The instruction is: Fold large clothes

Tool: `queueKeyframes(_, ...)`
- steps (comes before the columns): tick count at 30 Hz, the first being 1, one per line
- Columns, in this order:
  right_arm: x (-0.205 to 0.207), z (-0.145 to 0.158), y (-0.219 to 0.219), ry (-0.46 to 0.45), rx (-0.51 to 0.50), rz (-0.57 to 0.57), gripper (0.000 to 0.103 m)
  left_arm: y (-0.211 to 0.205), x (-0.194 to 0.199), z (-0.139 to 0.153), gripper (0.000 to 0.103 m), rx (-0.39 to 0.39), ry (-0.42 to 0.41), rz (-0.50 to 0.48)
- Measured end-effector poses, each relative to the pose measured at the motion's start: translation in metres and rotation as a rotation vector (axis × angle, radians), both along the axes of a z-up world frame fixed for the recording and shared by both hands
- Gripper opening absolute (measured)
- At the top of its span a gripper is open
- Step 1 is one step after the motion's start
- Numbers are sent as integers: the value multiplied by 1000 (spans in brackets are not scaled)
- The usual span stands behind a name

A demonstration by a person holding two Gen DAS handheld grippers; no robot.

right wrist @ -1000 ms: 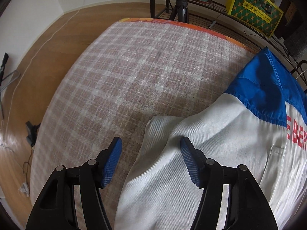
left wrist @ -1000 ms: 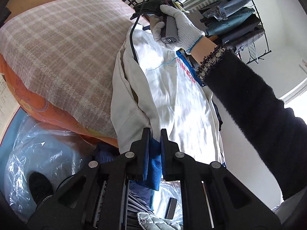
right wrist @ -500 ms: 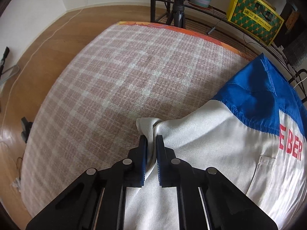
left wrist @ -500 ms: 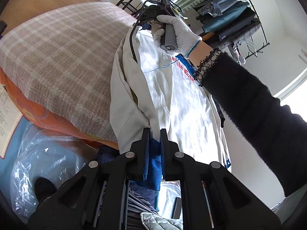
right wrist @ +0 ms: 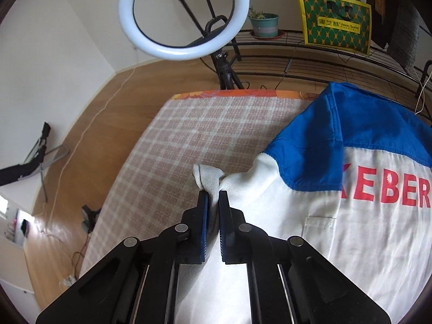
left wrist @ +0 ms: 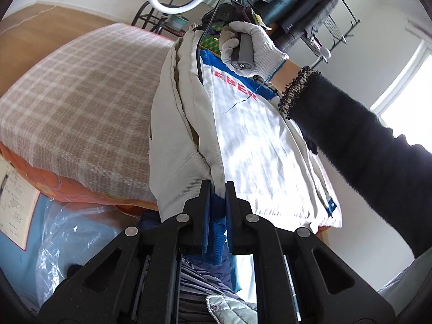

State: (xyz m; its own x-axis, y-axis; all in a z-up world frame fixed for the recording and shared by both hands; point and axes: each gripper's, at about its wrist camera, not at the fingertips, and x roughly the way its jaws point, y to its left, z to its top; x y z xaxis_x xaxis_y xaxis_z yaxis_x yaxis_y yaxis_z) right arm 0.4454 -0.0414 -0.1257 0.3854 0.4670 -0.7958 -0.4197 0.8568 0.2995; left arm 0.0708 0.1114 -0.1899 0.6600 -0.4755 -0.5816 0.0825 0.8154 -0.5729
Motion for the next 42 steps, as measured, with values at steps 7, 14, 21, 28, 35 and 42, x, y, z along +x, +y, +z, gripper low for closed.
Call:
queueKeyframes(7, -5, 9, -83, -13, 108, -59, 5, -35, -3, 7, 8, 51, -12, -73)
queueKeyframes(14, -4, -2, -157, -6, 148, -116, 5, -75, -2, 9, 8, 110, -12, -168)
queueKeyframes(21, 4, -27, -193, 16, 107, -165, 5, -111, 10, -5, 8, 162, 26, -265)
queueKeyframes(28, 13, -56, -200, 48, 30, -184, 5, -138, 25, -25, 8, 159, 93, -315)
queueKeyframes(35, 12, -54, -205, 44, -34, -183, 25, -154, 29, -43, 14, 154, 145, -362)
queueKeyframes(42, -21, -3, -237, -9, 60, -147, 30, -163, -5, -21, 14, 157, 78, -460)
